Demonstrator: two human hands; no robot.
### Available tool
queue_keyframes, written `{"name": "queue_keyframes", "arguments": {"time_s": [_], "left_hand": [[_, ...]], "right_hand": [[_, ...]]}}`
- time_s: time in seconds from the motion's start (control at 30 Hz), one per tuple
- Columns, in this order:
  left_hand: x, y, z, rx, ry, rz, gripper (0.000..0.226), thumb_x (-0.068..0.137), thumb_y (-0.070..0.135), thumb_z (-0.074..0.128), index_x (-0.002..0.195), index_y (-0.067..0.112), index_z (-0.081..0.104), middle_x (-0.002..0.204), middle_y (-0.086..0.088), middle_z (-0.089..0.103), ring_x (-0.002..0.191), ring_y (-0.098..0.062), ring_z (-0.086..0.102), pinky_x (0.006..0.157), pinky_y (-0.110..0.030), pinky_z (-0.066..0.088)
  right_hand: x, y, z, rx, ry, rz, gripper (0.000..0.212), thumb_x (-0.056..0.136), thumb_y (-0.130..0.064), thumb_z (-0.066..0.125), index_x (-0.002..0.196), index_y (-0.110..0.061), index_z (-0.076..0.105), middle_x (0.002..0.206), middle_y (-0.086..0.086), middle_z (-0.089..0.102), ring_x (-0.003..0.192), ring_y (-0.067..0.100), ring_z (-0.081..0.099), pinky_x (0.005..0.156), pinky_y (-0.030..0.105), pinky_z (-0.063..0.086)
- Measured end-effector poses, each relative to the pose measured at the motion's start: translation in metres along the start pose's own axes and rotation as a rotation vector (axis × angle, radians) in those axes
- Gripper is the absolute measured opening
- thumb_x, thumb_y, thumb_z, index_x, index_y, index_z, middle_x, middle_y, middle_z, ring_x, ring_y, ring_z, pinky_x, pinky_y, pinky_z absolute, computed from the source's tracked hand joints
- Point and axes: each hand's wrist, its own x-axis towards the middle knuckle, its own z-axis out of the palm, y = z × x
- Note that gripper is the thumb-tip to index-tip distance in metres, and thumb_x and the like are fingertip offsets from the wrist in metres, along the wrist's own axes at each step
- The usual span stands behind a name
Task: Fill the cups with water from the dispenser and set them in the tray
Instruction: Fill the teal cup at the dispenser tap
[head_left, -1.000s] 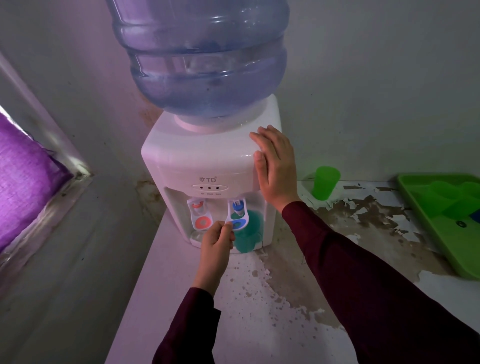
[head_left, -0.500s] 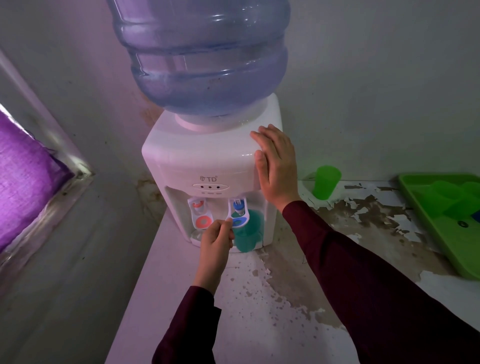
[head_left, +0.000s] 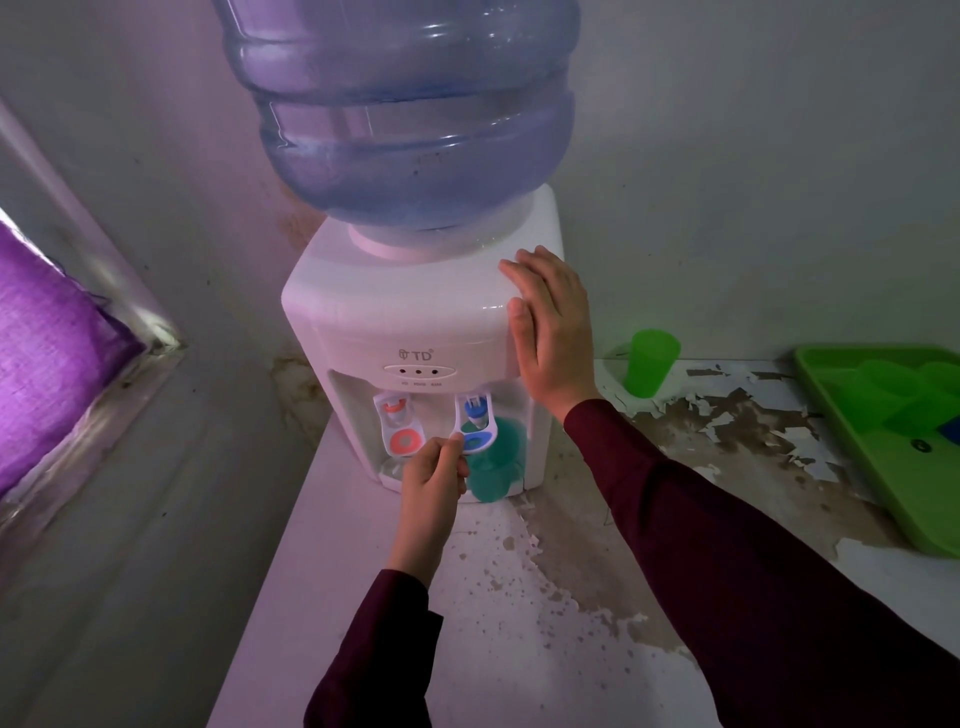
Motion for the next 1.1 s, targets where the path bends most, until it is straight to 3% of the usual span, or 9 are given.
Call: {"name": "queue_keyframes", "arguments": {"time_s": [0.47,0.63,0.83,1.1], "left_hand": [[0.009,0.004,0.002,0.015,-0.001,-0.047,0.027,0.096,0.023,0.044,0.077,0.016,0.061,0.069,-0.001,0.052,0.062,-0.011,0.046,0.060,-0.023,0.043],[0.022,0.013,0.002,0.093,-0.042,-0.116,0.024,0.093,0.017,0.045,0.076,0.012,0.061,0.072,-0.005,0.052,0.061,-0.012,0.044,0.055,-0.020,0.040],[0.030,0.012,-0.005,0.169,-0.092,-0.194,0.021,0.093,0.020,0.050,0.076,0.015,0.061,0.070,-0.003,0.051,0.061,-0.013,0.042,0.057,-0.023,0.040],[0.031,-0.003,-0.007,0.250,-0.113,-0.185,0.023,0.093,0.023,0.053,0.080,0.005,0.058,0.068,-0.004,0.047,0.061,-0.013,0.039,0.059,-0.023,0.036]], "right_hand": [[0.000,-0.001,0.000,-0.009,0.001,-0.001,0.056,0.103,-0.035,0.020,0.121,-0.002,0.061,0.124,0.016,0.061,0.125,0.030,0.049,0.105,0.046,0.040],[0.000,0.000,0.000,-0.006,-0.002,-0.005,0.054,0.103,-0.034,0.021,0.121,-0.002,0.061,0.125,0.016,0.060,0.126,0.029,0.048,0.105,0.046,0.039],[0.000,0.001,0.002,-0.013,-0.006,0.002,0.042,0.099,-0.023,0.033,0.122,-0.002,0.061,0.125,0.016,0.060,0.126,0.029,0.047,0.106,0.045,0.039],[0.000,0.001,0.001,-0.003,-0.002,-0.005,0.053,0.103,-0.033,0.022,0.122,-0.002,0.061,0.125,0.016,0.060,0.126,0.029,0.048,0.105,0.046,0.040]]}}
